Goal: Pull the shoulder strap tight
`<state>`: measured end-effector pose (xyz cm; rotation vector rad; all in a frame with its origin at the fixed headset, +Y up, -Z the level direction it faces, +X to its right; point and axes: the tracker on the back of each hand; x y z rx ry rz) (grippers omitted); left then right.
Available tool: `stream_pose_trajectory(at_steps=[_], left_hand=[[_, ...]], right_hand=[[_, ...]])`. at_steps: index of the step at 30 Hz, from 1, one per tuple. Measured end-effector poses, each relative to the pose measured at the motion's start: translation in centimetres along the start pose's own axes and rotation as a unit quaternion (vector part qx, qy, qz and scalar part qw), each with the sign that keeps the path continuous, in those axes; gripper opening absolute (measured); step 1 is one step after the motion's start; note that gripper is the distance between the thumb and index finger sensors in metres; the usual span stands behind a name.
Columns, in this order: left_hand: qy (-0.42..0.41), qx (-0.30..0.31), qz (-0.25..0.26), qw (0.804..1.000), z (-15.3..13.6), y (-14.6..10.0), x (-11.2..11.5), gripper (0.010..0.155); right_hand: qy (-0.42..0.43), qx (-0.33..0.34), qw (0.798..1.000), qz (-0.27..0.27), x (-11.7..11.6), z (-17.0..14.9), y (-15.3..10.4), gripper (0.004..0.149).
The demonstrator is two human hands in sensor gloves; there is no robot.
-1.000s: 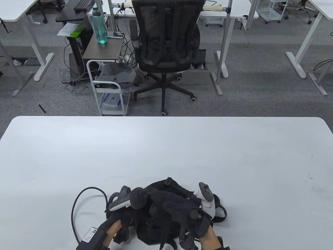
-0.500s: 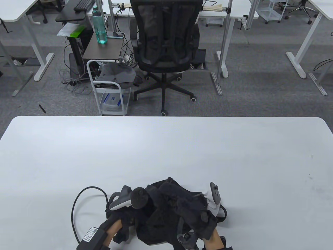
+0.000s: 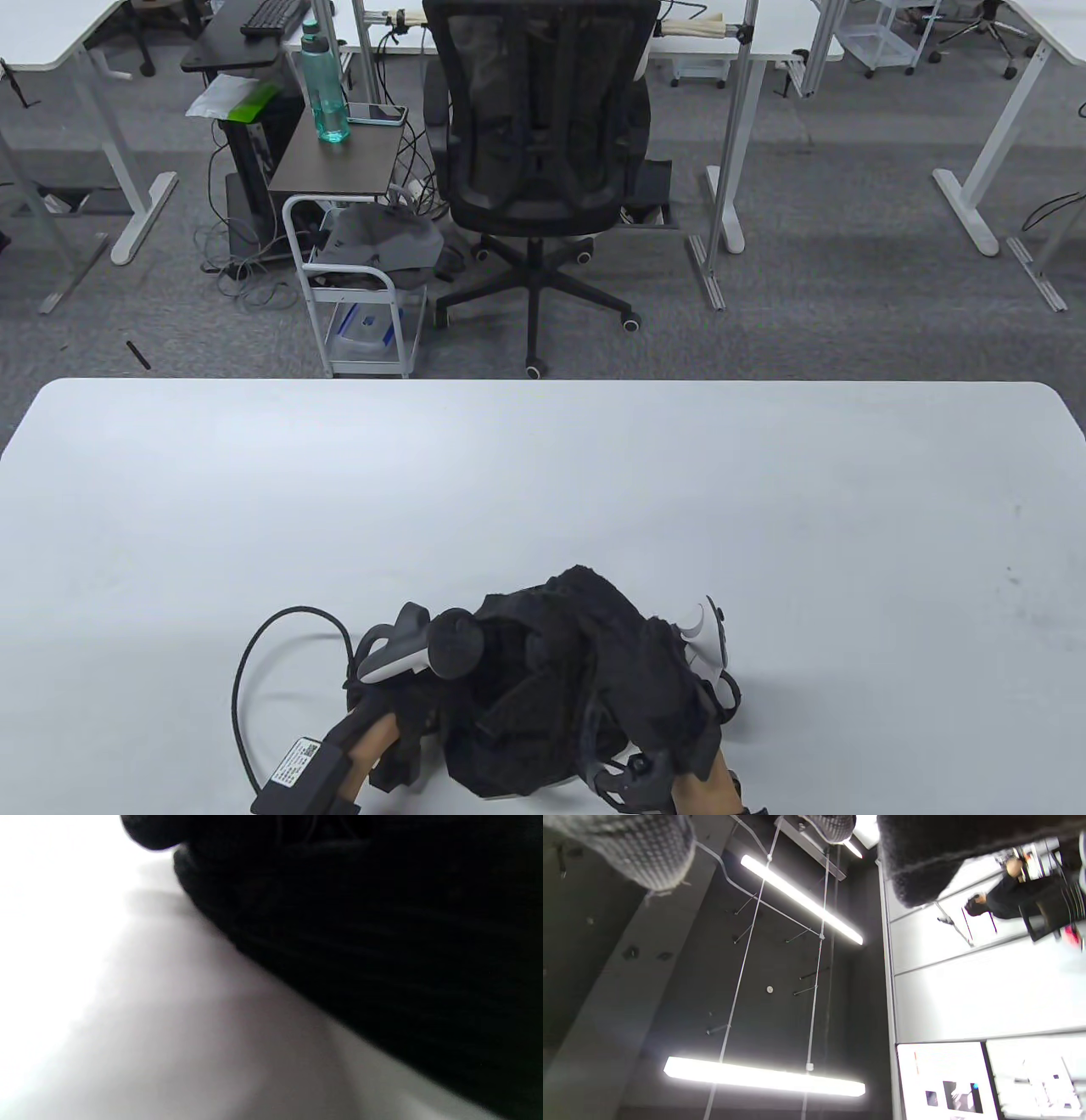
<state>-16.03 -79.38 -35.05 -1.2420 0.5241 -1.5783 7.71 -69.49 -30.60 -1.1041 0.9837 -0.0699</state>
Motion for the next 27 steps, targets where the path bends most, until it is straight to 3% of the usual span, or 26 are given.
stream_pose_trajectory(at_steps=[7,13,16,20,22,27], left_hand=[[0.000,-0.008,-0.015,1.000,-0.3,0.8,-0.3,0.106],[-0.009,-0.020,-0.051,0.998,-1.7,2.9,-1.4,0.103],[-0.021,-0.021,-0.091,0.995,-2.5,4.4,-2.0,0.101],[-0.067,-0.019,-0.123,0.990,-3.7,5.8,-2.4,0.096],[-0.095,-0.015,-0.125,0.988,-4.2,6.2,-2.4,0.092],[-0.084,-0.009,-0.105,0.991,-4.2,6.1,-2.1,0.092]], right_hand=[[0.100,-0.020,0.994,-0.036,-0.4,0.6,-0.3,0.102],[0.047,-0.119,0.991,0.024,-2.0,-0.1,-0.2,0.102],[-0.005,-0.190,0.979,0.079,-2.4,-0.5,-0.3,0.101],[-0.161,-0.282,0.932,0.159,-3.4,-1.3,-0.5,0.097],[-0.241,-0.326,0.891,0.204,-3.8,-2.9,-0.9,0.095],[-0.339,-0.385,0.827,0.231,-4.9,-7.0,-1.7,0.092]])
Point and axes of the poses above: the tracker on the back of each hand, its own z axis roughly to the thumb side, its own y axis roughly from the wrist to the fingertips, x = y × z, and after that the axes turned 1 degree about -z, right-handed
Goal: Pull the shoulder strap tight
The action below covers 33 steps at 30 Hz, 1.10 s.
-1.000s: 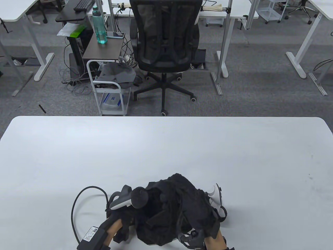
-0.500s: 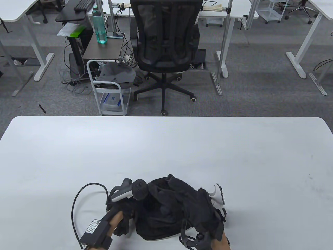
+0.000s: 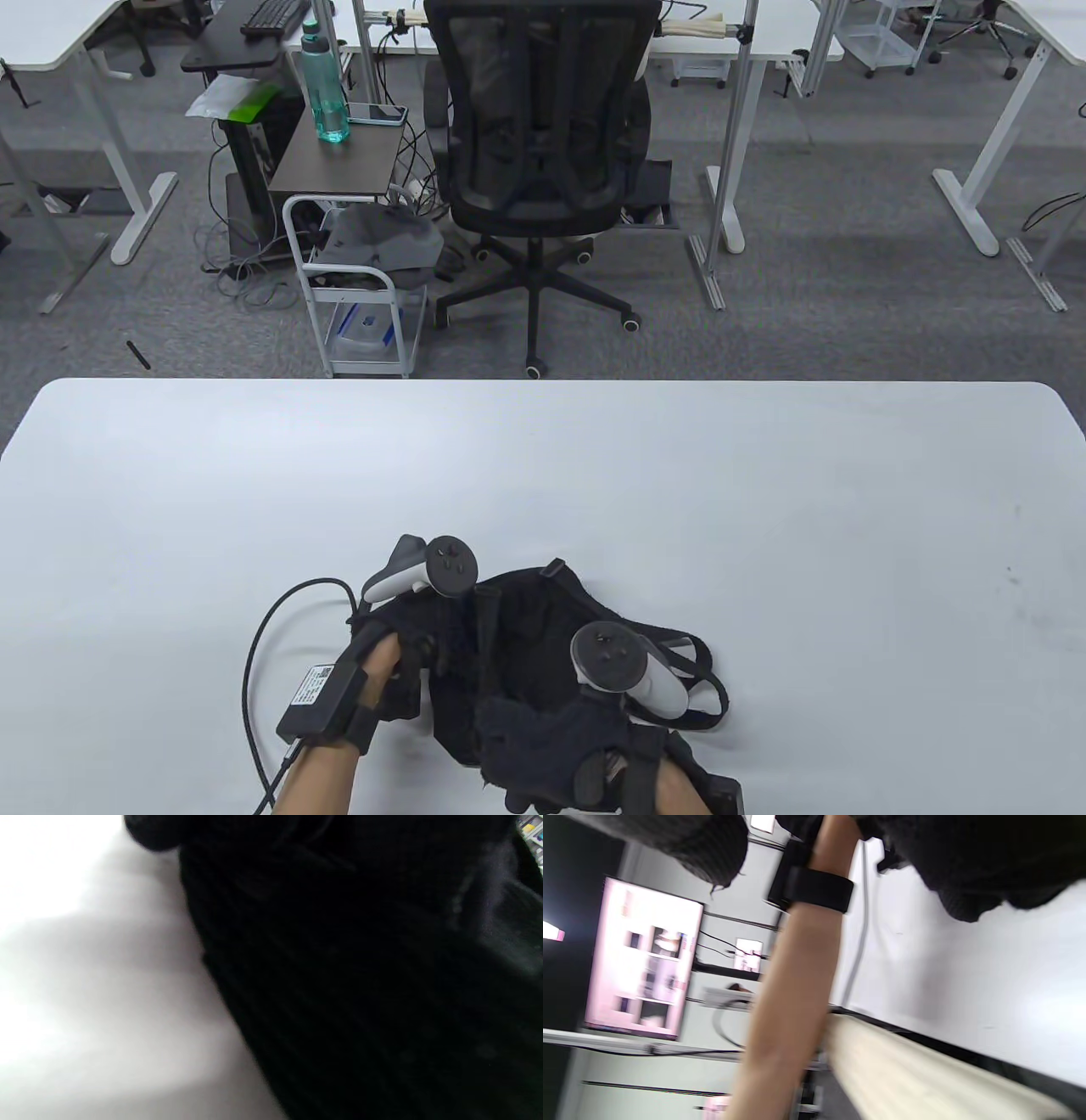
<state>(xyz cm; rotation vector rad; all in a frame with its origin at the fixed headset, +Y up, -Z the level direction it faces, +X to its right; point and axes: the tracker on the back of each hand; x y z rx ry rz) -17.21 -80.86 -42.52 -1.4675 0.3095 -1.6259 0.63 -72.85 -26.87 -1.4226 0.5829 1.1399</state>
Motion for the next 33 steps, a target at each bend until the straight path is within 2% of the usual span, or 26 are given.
stream_pose_trajectory(at_steps=[4,6,8,10,14,17,19,23,25,27,29,33], left_hand=[[0.018,-0.003,0.049,0.999,0.1,0.0,0.1,0.091],[0.031,0.003,0.087,0.996,0.2,0.0,0.1,0.090],[0.037,0.005,0.098,0.994,0.4,0.0,0.1,0.089],[0.036,0.007,0.113,0.993,0.6,-0.2,0.1,0.087],[0.043,0.016,0.156,0.987,0.8,-1.0,-0.4,0.080],[0.067,0.034,0.225,0.972,0.9,-2.3,-1.3,0.064],[0.081,0.025,0.252,0.964,0.9,-3.2,-2.0,0.059],[0.120,-0.016,0.293,0.948,0.2,-6.0,-2.9,0.058],[0.136,-0.035,0.316,0.938,-0.3,-7.3,-3.0,0.060],[0.145,-0.050,0.318,0.936,-0.7,-8.4,-2.7,0.065],[0.144,-0.023,0.340,0.929,-1.7,-9.6,-2.0,0.066],[0.098,-0.015,0.310,0.946,-2.6,-10.8,-1.0,0.077]], right_hand=[[-0.122,-0.057,0.991,-0.024,-1.9,-1.0,1.9,0.082],[-0.211,-0.076,0.974,-0.040,-2.7,-0.4,2.3,0.080],[-0.285,-0.063,0.954,-0.069,-2.7,0.6,2.0,0.078],[-0.297,-0.053,0.949,-0.091,-2.3,1.3,1.3,0.078],[-0.257,-0.018,0.950,-0.175,0.4,2.1,-1.4,0.079],[-0.209,0.024,0.943,-0.258,3.3,2.4,-4.0,0.076],[-0.192,0.039,0.929,-0.314,5.3,2.3,-5.9,0.074],[-0.237,0.048,0.865,-0.440,8.5,2.5,-9.2,0.069],[-0.269,0.018,0.844,-0.464,9.6,2.4,-10.4,0.069],[-0.301,-0.022,0.836,-0.458,10.7,1.7,-11.5,0.071],[-0.323,-0.068,0.830,-0.450,11.4,0.1,-12.1,0.075],[-0.330,-0.121,0.826,-0.441,12.7,-3.7,-13.4,0.078]])
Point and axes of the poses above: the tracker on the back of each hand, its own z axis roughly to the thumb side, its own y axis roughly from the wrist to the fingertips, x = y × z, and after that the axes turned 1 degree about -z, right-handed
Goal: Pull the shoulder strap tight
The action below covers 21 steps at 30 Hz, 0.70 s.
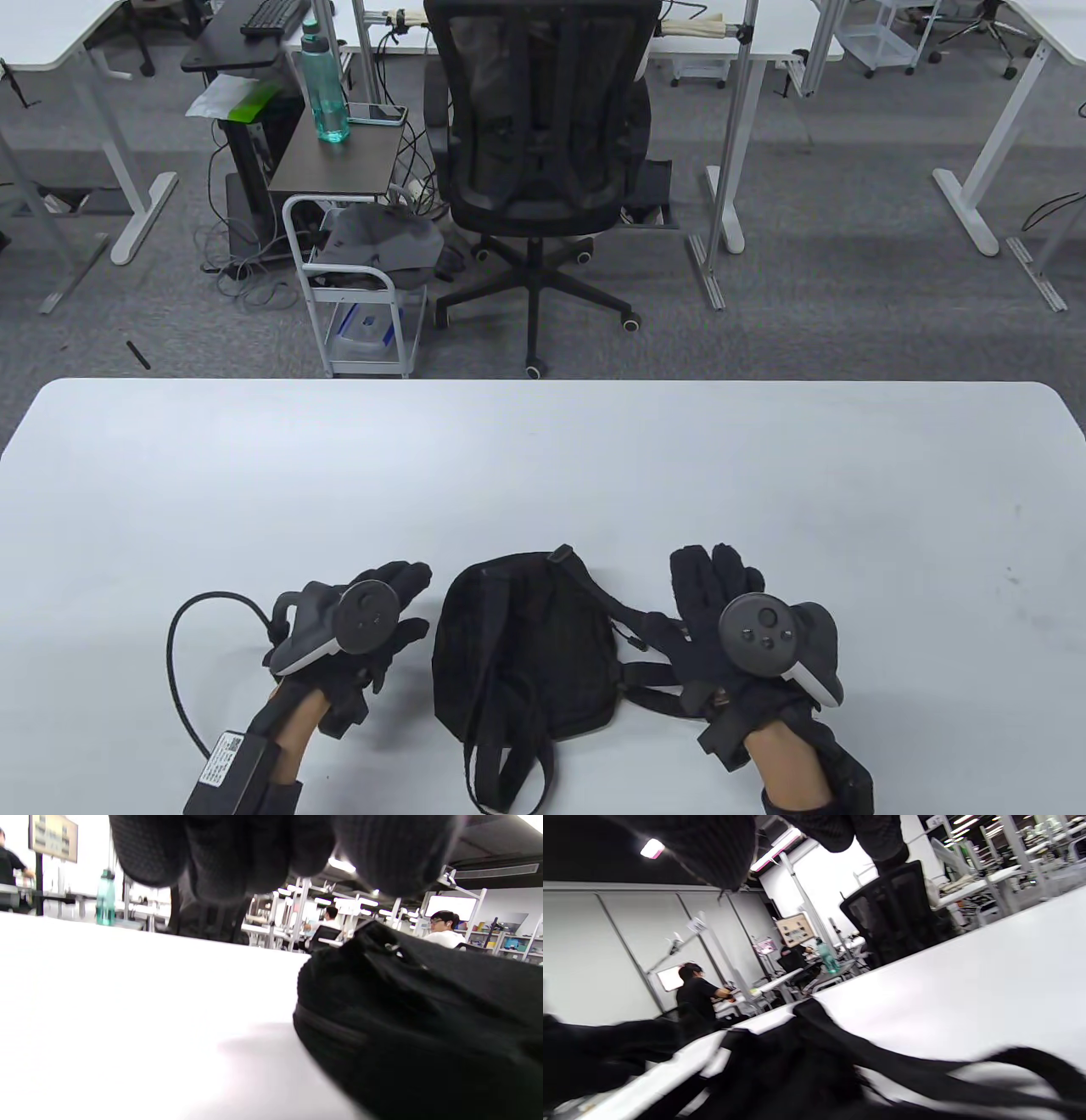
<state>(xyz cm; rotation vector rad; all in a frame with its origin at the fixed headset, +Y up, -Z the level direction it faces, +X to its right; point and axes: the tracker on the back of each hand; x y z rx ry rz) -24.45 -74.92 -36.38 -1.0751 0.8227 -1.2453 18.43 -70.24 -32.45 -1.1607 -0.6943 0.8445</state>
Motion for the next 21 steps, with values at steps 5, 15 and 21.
stream_pose_trajectory(at_steps=[5,15,21], left_hand=[[-0.064,0.010,-0.021,0.998,-1.5,-0.6,1.7,0.084],[-0.044,-0.020,-0.084,0.995,-3.3,-0.4,4.3,0.090],[-0.040,-0.023,-0.092,0.995,-3.6,-0.3,4.5,0.092]], right_hand=[[0.007,-0.068,0.997,0.038,-2.6,-5.4,-0.1,0.081],[-0.027,-0.142,0.983,0.114,-4.7,-9.6,0.0,0.084],[-0.030,-0.123,0.986,0.105,-5.2,-8.9,0.2,0.085]])
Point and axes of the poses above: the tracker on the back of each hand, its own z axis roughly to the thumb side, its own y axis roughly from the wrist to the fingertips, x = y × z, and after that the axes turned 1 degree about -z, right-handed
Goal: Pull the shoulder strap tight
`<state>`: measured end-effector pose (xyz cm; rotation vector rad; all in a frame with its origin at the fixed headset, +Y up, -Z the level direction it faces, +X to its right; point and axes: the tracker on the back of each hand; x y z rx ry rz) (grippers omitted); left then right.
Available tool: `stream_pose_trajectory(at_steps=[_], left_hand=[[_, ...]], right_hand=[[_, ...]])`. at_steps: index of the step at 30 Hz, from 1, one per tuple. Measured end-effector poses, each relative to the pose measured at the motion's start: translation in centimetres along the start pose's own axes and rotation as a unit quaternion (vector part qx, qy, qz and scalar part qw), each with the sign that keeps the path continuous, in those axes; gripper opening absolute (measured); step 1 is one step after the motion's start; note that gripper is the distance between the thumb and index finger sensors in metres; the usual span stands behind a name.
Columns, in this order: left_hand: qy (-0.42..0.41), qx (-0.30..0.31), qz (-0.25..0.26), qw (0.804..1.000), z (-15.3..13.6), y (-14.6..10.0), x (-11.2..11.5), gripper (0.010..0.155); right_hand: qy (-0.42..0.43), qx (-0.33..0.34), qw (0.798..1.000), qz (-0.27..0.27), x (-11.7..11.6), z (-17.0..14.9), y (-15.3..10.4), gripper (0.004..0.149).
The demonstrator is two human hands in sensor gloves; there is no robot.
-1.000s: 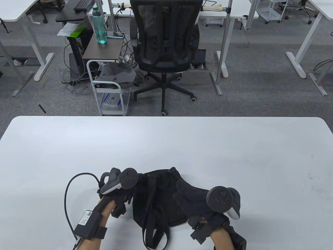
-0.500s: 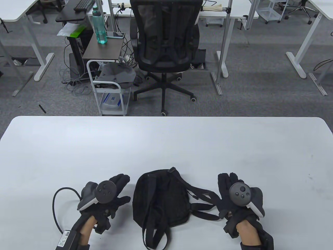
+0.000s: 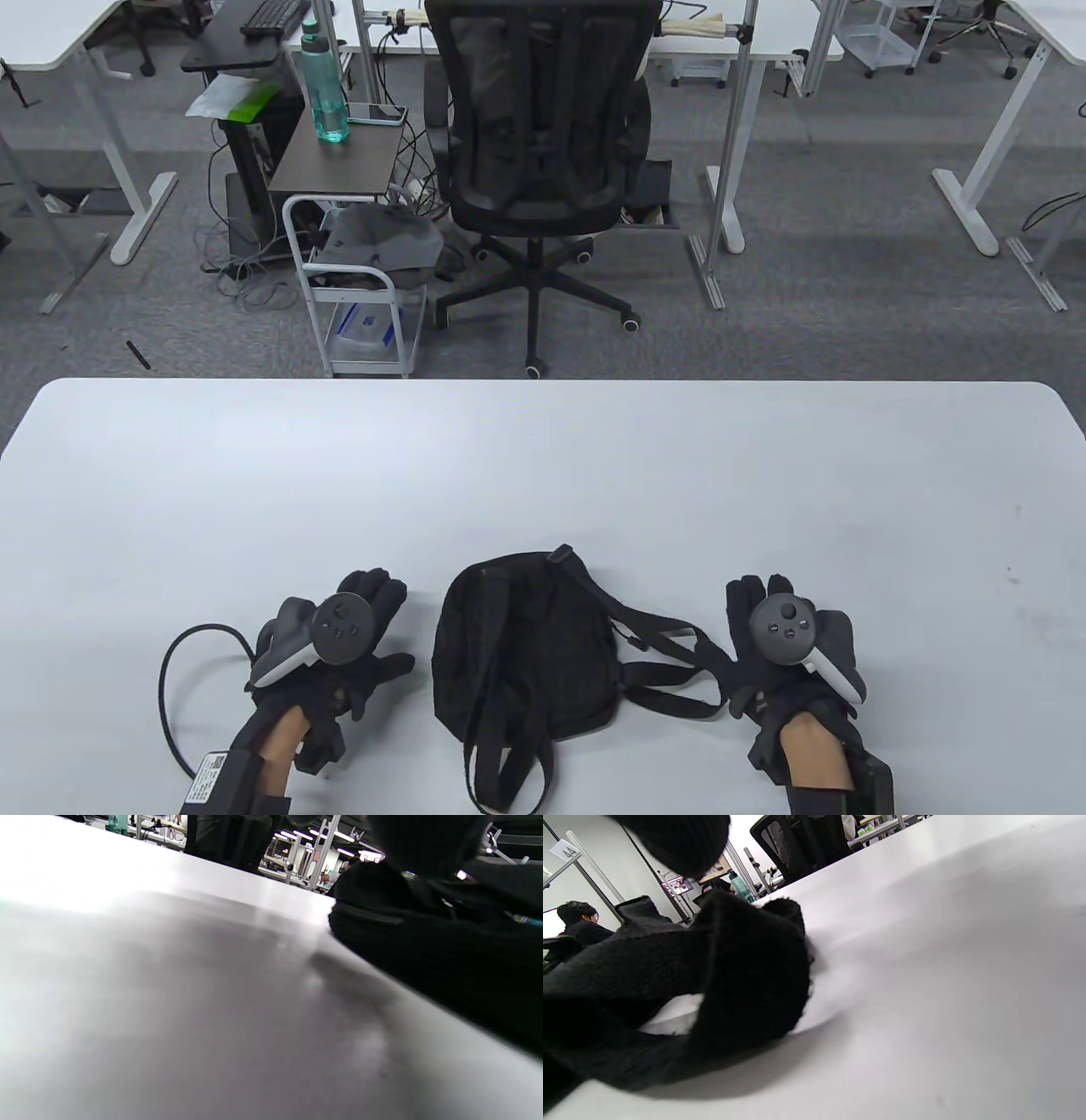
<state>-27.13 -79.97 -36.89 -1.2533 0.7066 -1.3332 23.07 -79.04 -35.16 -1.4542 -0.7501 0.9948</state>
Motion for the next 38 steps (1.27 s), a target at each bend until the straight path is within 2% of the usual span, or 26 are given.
stream_pose_trajectory(at_steps=[7,20,38], left_hand=[[0.018,-0.001,-0.001,1.000,0.1,0.0,0.3,0.092],[0.069,0.017,-0.003,0.997,1.8,0.4,0.3,0.092],[0.068,0.015,-0.007,0.998,1.6,0.5,0.7,0.092]], right_hand=[[0.006,0.006,1.000,-0.005,-0.2,-0.1,0.0,0.079],[0.005,0.007,1.000,-0.010,-0.2,-0.3,0.3,0.079],[0.006,0.010,1.000,-0.016,-0.1,-0.1,0.1,0.080]])
Point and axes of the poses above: the tracker on the back of each hand, its own z axis roughly to the thumb side, its own y axis roughly from the wrist to the fingertips, x = y × z, and after that the axes turned 1 degree about -z, right-handed
